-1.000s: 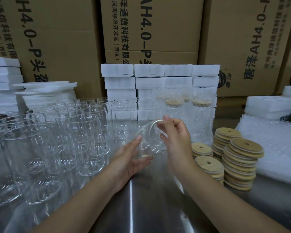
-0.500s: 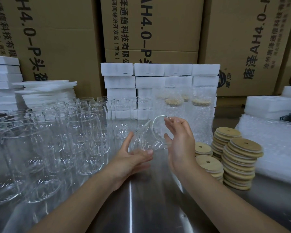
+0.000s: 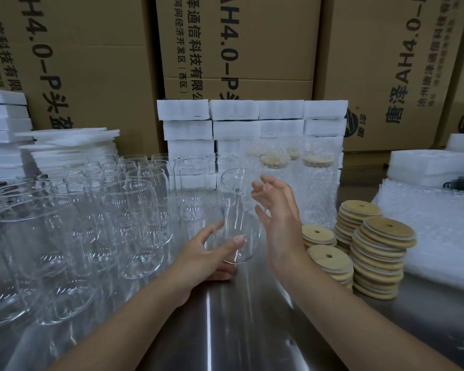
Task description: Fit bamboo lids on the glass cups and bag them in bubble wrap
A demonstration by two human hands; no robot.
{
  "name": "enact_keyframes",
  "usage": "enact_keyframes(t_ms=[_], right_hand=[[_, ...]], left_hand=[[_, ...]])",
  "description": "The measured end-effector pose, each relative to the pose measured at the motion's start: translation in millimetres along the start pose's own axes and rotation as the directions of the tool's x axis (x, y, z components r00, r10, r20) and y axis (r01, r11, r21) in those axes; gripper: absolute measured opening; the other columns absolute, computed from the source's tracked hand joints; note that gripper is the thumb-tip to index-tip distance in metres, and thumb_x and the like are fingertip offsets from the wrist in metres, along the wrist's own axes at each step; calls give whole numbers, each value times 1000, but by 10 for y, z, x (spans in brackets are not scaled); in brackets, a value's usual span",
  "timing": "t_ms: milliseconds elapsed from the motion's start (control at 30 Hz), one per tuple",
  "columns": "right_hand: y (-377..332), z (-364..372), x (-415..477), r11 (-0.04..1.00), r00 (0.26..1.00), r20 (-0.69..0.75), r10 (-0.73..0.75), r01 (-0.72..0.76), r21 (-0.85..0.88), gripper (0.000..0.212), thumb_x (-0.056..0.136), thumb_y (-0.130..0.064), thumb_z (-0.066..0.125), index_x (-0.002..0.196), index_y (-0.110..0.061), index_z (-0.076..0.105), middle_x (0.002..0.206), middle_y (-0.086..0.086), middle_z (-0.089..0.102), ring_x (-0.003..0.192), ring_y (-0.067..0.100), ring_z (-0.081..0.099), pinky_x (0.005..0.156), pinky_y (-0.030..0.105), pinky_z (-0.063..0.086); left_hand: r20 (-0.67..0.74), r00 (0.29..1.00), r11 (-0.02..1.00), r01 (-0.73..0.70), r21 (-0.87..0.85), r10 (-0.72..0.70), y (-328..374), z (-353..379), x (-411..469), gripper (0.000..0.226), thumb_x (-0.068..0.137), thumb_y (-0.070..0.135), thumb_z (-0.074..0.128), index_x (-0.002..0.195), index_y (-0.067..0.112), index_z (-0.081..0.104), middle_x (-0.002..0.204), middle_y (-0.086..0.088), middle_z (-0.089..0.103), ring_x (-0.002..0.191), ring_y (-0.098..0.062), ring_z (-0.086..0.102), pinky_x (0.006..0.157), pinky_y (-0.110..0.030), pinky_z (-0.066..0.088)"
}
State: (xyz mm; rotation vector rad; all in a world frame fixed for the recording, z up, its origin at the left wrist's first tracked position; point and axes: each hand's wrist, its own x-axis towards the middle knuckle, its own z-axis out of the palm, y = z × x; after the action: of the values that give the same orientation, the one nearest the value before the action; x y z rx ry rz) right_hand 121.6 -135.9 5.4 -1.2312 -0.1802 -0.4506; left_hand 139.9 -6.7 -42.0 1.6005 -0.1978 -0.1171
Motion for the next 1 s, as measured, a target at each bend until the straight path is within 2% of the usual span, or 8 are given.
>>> enact_keyframes(t_ms=[167,400,500,567,667,800,900,1000], right_hand=[[42,32,-52,984,995,62,-84,93,-153,37,74,-53,54,107,-37,50,112,-16,57,109,-1,55,95,25,43],[88,56,-49,981,999,17,-41,44,-189,27,77,-55,44,94,-37,52,105,-18,59,109,5,55,99,33,43],[96,58,-43,975,1000,12,13,-10,-221,17,91,-52,46,91,-36,51,104,-18,57,109,10,56,83,24,45],[97,56,-42,973,999,31,39,-31,-228,15,97,-46,42,91,-35,51,103,-20,55,101,3,58,67,14,46],[128,59,-58,958,997,68,29,-8,-287,24,99,-44,40,86,-31,57,90,-21,58,84,-8,58,64,12,42],[173,84,-122,942,987,158,11,43,-334,18,96,-42,45,90,-34,59,96,-21,62,83,-21,53,69,1,37],[191,80,-149,933,974,228,15,68,-354,16,92,-46,50,102,-36,59,116,-12,60,99,-10,55,76,9,41],[188,80,-156,926,954,299,6,108,-362,36,85,-51,56,117,-35,55,124,-12,59,111,-2,55,88,18,47]], left_hand=[[103,995,994,-3,108,-9,33,6,-40,78,44,54,79,116,43,51,72,-6,74,64,-15,70,57,-24,55],[147,988,999,44,-26,-40,46,18,-80,72,48,52,76,106,13,64,102,-9,71,86,-22,70,65,-30,57],[160,986,994,64,-91,-48,28,26,-62,68,55,50,80,107,9,66,101,-7,69,86,-17,69,78,-35,58],[131,989,984,88,-152,-68,27,30,-39,65,60,52,84,108,13,66,98,-9,63,81,-19,65,76,-36,57],[163,980,971,148,-189,-118,58,10,0,84,63,70,64,126,15,58,91,-10,59,73,-18,62,76,-35,52],[187,972,945,191,-264,-145,79,-21,30,102,65,84,55,138,12,49,84,-9,65,72,-17,67,77,-31,49],[230,957,908,250,-336,-178,74,-58,40,94,64,85,46,119,11,63,81,-5,68,71,-15,66,72,-27,51],[258,952,854,268,-447,-164,77,-82,25,76,70,83,42,90,19,78,88,-3,72,73,-14,69,70,-25,55]])
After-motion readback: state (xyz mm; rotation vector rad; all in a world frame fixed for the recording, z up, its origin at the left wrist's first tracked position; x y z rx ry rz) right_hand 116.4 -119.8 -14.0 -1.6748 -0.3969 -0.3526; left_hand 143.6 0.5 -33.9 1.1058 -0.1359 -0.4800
